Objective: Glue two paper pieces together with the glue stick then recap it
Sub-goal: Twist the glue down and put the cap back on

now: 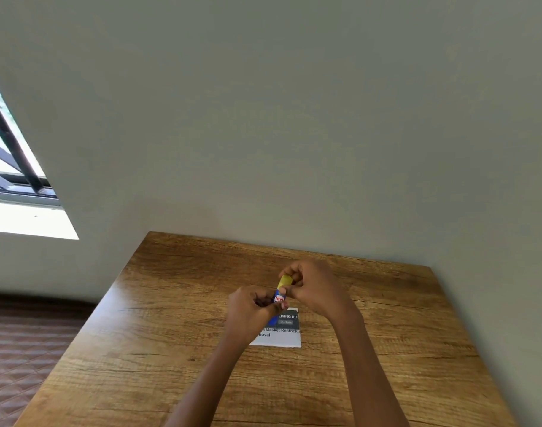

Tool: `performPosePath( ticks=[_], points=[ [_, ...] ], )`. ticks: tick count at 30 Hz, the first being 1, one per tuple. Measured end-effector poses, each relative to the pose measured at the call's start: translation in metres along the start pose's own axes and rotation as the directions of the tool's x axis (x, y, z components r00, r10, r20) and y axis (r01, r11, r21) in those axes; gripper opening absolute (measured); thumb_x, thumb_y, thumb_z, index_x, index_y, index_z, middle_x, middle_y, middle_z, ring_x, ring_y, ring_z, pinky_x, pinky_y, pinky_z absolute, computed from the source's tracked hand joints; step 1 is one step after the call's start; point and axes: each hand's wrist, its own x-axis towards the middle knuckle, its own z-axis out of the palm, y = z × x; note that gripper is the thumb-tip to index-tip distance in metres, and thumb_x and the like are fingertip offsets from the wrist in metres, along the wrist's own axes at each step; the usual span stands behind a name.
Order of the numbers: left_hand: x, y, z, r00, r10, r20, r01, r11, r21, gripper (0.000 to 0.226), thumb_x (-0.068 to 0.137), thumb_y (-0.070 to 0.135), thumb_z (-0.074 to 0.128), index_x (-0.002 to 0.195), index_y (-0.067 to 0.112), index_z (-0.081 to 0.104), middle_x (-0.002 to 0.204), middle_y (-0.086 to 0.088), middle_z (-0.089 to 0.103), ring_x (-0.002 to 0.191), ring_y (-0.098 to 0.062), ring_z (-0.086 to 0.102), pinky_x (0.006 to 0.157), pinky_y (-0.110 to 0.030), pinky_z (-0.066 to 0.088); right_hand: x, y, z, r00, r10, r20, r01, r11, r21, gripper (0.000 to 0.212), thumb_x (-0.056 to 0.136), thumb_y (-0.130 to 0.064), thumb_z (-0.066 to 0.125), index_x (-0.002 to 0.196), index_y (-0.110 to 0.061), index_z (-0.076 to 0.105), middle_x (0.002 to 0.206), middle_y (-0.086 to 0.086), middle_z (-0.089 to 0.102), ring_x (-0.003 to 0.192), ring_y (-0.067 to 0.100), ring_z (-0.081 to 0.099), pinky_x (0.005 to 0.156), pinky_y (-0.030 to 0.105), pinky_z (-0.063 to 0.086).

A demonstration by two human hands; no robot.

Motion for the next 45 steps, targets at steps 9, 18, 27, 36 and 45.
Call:
performPosePath(
  ticks=[9, 18, 27, 36, 45],
  points=[
    [-0.001, 0.003, 0.003, 0.999, 0.009, -0.043, -0.010, 1.000, -0.022, 0.012, 0.064, 0.019, 0.083, 0.059, 0.021, 0.072, 0.049, 0.001, 0.061, 0.049, -0.006, 0.048, 0.049, -0.023, 0.037, -0.005, -0.012, -0.003, 1.000, 0.024, -0.007, -0.025, 0.998, -0.065, 0.013, 0.077, 0.000, 0.069, 0.086, -0.010, 0.068, 0.066, -0.012, 0.058, 0.053, -0.004, 0.056, 0.041, 0.003, 0.037],
    [-0.003, -0.002, 0.010, 0.998, 0.049, -0.048, -0.050, 0.998, -0.031, 0.043, 0.064, 0.012, 0.082, 0.040, 0.036, 0.055, 0.040, 0.013, 0.047, 0.045, -0.006, 0.039, 0.045, -0.017, 0.028, -0.009, -0.014, 0.003, 0.997, 0.080, -0.013, -0.081, 0.981, -0.174, 0.026, 0.064, 0.001, 0.078, 0.085, -0.012, 0.068, 0.074, -0.005, 0.064, 0.071, 0.008, 0.064, 0.062, 0.026, 0.054],
    [-0.006, -0.004, 0.013, 0.997, 0.071, -0.037, -0.073, 0.995, -0.064, 0.029, 0.063, 0.016, 0.077, 0.043, 0.028, 0.060, 0.039, 0.014, 0.048, 0.044, -0.004, 0.039, 0.045, -0.020, 0.030, -0.012, -0.013, 0.009, 0.993, 0.103, -0.066, -0.115, 0.965, -0.235, 0.019, 0.066, -0.005, 0.076, 0.081, -0.011, 0.068, 0.086, 0.003, 0.068, 0.076, 0.014, 0.064, 0.059, 0.025, 0.052],
    [-0.009, -0.001, 0.015, 0.997, 0.040, -0.068, -0.045, 0.996, -0.080, 0.047, 0.064, 0.002, 0.073, 0.038, 0.037, 0.055, 0.037, 0.015, 0.048, 0.040, -0.003, 0.041, 0.043, -0.013, 0.028, -0.012, -0.017, 0.014, 0.991, 0.090, -0.100, -0.116, 0.950, -0.291, 0.012, 0.070, -0.010, 0.070, 0.082, -0.009, 0.066, 0.086, 0.006, 0.067, 0.077, 0.018, 0.062, 0.063, 0.029, 0.050],
    [-0.001, 0.001, 0.005, 0.998, 0.045, -0.053, -0.050, 0.995, -0.086, 0.016, 0.063, 0.024, 0.077, 0.053, 0.017, 0.067, 0.046, -0.002, 0.057, 0.047, -0.007, 0.045, 0.046, -0.027, 0.034, -0.015, -0.012, 0.005, 0.993, 0.053, -0.102, -0.055, 0.998, -0.018, 0.021, 0.080, -0.002, 0.065, 0.096, -0.015, 0.065, 0.078, -0.008, 0.062, 0.060, -0.003, 0.059, 0.047, 0.004, 0.043]
  ],
)
